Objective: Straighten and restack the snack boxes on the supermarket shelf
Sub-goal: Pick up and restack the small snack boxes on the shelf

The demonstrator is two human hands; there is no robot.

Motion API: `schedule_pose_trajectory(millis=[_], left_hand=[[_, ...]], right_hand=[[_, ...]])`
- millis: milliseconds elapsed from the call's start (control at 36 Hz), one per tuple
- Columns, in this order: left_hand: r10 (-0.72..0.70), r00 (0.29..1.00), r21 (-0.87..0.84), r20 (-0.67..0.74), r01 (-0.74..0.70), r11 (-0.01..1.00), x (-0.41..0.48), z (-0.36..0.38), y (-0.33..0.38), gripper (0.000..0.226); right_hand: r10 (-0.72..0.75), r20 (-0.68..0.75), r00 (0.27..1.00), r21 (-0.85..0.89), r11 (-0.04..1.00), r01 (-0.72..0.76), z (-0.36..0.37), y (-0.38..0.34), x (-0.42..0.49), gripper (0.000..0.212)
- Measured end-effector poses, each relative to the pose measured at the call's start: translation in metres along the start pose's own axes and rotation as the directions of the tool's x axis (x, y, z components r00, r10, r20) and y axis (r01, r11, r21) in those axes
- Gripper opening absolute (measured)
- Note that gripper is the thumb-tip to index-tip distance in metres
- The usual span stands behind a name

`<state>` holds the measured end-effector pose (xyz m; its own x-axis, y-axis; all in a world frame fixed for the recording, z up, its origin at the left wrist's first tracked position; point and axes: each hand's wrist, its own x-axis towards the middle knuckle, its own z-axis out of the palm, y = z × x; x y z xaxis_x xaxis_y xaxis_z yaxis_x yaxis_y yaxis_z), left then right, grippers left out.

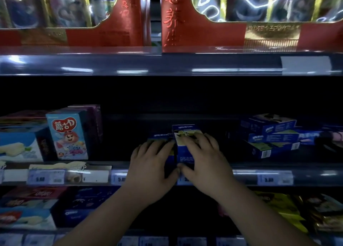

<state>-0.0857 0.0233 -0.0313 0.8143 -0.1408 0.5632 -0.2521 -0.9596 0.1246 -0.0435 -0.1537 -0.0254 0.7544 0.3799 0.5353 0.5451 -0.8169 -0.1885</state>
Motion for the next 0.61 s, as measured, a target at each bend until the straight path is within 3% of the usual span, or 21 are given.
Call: schedule_pose_trajectory(millis=[194,306,472,611], left_hand=[[0.238,0.957,-0.063,-0.163,-0.251,0.966,0.018,0.006,0.04,0.061],[0.345,0.931,-0.074,-0.123,-0.355,0.932,0.031,0.018,0.08,0.06],[0.387,0.918,-0.182,-0.082,-0.396,0.9,0.046,0.042,0.137,0.062],[0.297,0.955,-0.354,-0.001,-0.278,0.893,0.066,0.062,0.174,0.066]], right_hand=[[0.173,-0.195,0.965,0.065,0.984,-0.163,-0.022,0.042,-0.021,0.069],[0.287,-0.299,0.91,0.076,0.958,-0.277,-0.037,0.079,-0.043,0.065],[0.354,-0.366,0.86,0.067,0.932,-0.355,-0.057,0.134,-0.076,0.064],[0.355,-0.372,0.858,0.08,0.933,-0.351,-0.067,0.172,-0.09,0.065]])
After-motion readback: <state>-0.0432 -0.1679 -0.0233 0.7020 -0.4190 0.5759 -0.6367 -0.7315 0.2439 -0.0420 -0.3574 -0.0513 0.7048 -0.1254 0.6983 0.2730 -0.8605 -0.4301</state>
